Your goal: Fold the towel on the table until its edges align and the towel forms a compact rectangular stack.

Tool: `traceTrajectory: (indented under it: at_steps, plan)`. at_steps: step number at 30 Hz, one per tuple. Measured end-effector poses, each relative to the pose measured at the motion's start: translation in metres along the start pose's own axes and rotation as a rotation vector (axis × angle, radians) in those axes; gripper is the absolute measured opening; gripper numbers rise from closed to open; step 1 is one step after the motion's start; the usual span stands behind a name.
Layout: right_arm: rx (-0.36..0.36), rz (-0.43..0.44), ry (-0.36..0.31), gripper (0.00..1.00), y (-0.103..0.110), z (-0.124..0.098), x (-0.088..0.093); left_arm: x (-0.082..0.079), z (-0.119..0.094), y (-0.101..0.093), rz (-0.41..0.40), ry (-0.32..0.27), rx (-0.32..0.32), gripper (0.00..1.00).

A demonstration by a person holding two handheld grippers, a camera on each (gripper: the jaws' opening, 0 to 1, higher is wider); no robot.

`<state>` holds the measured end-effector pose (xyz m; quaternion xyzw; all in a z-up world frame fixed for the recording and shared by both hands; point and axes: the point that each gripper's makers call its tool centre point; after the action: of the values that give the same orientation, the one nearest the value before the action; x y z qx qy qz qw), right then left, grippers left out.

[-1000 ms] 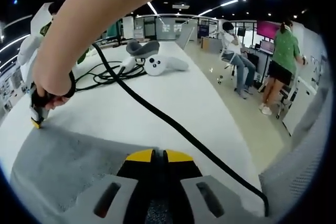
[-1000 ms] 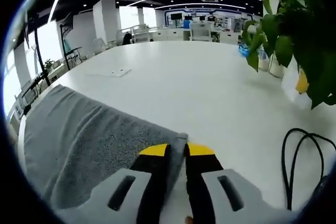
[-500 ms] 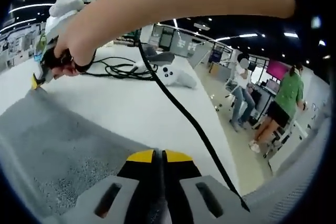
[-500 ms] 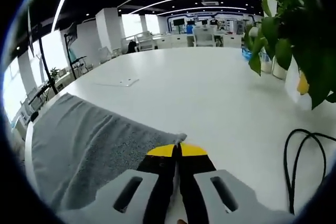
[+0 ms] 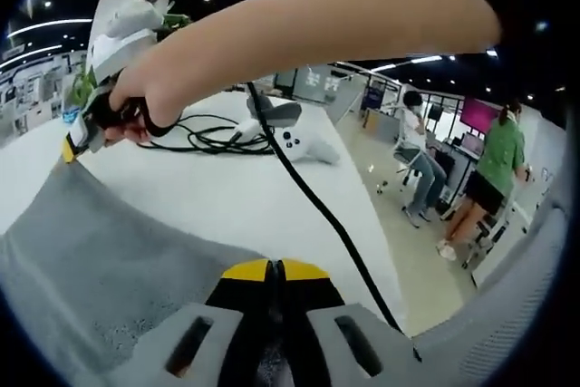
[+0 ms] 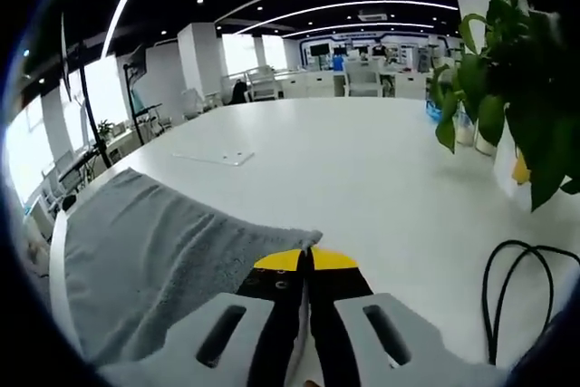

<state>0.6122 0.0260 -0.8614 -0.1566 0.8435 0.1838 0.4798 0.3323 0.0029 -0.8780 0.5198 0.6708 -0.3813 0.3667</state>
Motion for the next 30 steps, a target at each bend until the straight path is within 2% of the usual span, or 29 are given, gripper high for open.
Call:
traceTrajectory:
  at_steps: [7,14,19,22,30]
  plan:
    - [-0.013,-0.004,-0.019,0.0,0.006,-0.004,-0.013,-0.016,-0.013,0.002,0.013,-0.025,-0.032,0.03]
    - [-0.042,-0.014,-0.057,0.0,0.021,-0.014,-0.036,-0.03,-0.028,0.004,0.036,-0.046,-0.056,0.03]
    - [-0.047,-0.014,-0.085,0.0,0.029,-0.022,-0.053,-0.046,-0.05,0.007,-0.015,-0.115,-0.102,0.03]
    - [-0.053,-0.013,-0.101,0.0,0.034,-0.026,-0.063,-0.049,-0.062,0.005,-0.02,-0.129,-0.121,0.03]
    - [-0.102,-0.042,-0.141,0.0,0.067,-0.038,-0.094,-0.066,-0.097,0.001,-0.039,-0.186,-0.186,0.03]
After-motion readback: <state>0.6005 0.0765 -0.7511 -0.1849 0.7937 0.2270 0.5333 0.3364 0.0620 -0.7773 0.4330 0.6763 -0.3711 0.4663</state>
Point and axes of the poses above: the point that each gripper's makers call its tool centre point, and the gripper's own axes: z roughly forward along the fingers, y roughly to its left, x roughly out of its underside, and after that the axes turned 2 degrees about z, right-handed
